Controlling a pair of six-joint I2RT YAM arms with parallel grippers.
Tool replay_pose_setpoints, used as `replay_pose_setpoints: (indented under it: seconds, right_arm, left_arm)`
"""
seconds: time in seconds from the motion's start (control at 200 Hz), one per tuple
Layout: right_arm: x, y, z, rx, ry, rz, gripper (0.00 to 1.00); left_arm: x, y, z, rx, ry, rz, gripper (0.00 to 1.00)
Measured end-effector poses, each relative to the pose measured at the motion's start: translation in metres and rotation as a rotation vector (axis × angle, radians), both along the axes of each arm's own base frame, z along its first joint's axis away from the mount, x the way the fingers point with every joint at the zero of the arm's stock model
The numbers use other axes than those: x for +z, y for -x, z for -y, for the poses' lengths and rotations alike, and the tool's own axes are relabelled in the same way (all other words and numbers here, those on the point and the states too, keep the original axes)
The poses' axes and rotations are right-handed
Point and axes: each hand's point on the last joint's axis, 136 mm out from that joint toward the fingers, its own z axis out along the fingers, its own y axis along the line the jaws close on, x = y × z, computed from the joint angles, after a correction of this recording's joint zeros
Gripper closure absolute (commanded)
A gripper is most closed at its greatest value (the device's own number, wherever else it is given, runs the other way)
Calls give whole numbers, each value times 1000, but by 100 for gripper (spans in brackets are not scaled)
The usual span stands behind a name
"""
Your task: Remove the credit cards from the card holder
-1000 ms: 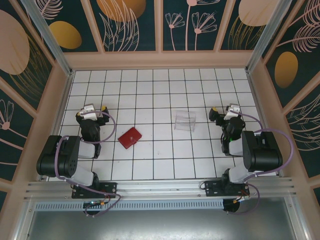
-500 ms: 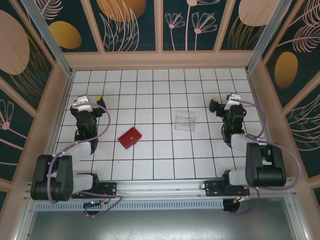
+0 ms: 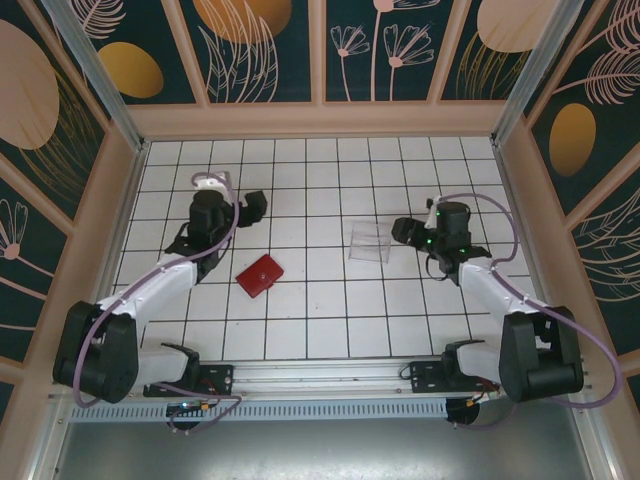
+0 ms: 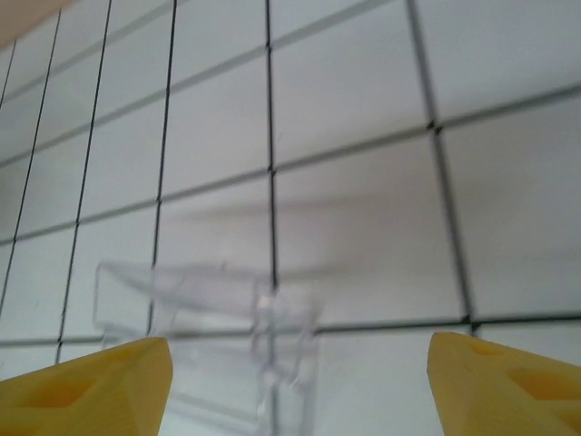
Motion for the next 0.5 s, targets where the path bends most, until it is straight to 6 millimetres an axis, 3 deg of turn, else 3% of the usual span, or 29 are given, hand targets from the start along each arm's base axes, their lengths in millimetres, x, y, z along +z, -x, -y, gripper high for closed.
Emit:
replay_pose_setpoints:
  seconds: [0.09,0.25,0.495]
  right_arm:
    - [-9,5,-14,26,-6,-70,42]
    - [-15,-7,-24,24,19,-121,52]
    - [-16,-29,-20,-21,80,-139,61]
  left_arm:
    - [-16,8,27,-68,28,-73,8]
    - [-33,15,57,-136,45,-147,9]
    - [-38,19,62,-148,47,-179,8]
